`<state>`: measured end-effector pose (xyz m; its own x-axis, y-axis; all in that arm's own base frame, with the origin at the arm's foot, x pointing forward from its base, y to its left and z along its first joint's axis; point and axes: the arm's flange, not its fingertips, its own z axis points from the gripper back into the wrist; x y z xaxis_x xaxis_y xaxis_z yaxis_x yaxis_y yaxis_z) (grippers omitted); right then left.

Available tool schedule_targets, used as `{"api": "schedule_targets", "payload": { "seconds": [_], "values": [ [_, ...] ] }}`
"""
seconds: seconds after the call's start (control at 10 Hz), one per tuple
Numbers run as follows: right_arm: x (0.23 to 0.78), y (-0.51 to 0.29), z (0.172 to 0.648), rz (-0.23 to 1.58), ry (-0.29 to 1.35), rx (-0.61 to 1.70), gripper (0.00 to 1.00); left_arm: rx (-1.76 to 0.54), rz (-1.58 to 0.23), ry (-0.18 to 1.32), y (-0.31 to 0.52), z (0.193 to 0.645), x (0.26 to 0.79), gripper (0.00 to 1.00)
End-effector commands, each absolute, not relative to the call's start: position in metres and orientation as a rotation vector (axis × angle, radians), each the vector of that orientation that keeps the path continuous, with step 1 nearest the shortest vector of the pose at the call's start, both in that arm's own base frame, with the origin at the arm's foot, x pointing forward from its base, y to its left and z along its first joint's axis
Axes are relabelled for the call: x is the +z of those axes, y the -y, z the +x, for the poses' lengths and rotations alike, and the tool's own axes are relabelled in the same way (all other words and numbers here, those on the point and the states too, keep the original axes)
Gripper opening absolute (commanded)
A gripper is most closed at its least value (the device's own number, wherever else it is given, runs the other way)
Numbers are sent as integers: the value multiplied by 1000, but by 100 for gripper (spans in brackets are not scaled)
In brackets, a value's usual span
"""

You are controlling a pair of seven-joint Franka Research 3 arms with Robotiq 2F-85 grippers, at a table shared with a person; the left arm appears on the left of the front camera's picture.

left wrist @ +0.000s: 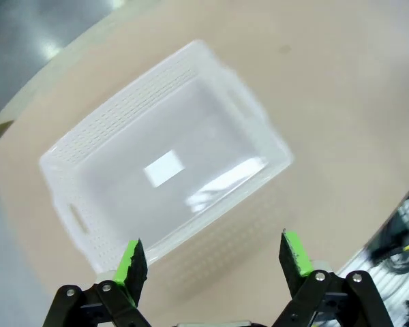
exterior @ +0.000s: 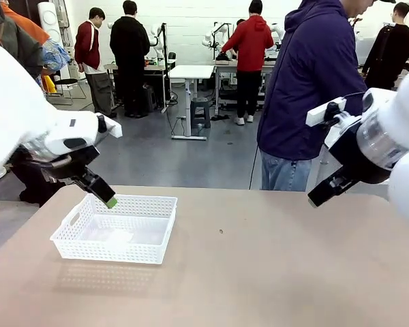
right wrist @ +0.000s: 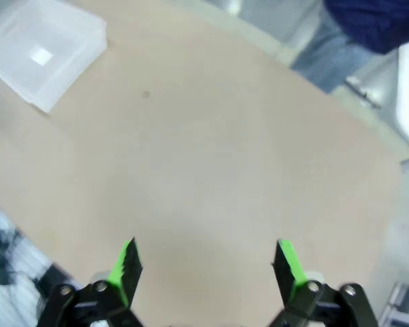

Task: Clean and organize the cups into the basket.
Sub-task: Pick up the Organizing basket and move it to the center of the table, then pick up the Reusable plastic cup from the right side of the table and place it inside the Organizing basket.

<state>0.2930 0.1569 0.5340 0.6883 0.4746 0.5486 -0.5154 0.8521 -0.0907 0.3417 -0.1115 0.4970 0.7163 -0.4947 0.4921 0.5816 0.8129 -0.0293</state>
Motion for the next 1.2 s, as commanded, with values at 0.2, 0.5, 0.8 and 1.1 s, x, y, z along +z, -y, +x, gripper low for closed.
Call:
{"api": "schedule_targets", "payload": {
  "seconds": [0.2,0.5,0.8,1.1],
  "values": [
    [512,-43,275,842,520,293,100,-307,-1037,344,4,358,508,100],
    [491,29,280,1100,508,165,100,-171,-1271,317,-62,374,491,100],
    [444,89,285,1098,404,47,100,-102,-1281,326,-122,372,472,100],
    [415,148,265,1131,453,-60,100,-35,-1321,374,-178,355,460,100]
  ]
}}
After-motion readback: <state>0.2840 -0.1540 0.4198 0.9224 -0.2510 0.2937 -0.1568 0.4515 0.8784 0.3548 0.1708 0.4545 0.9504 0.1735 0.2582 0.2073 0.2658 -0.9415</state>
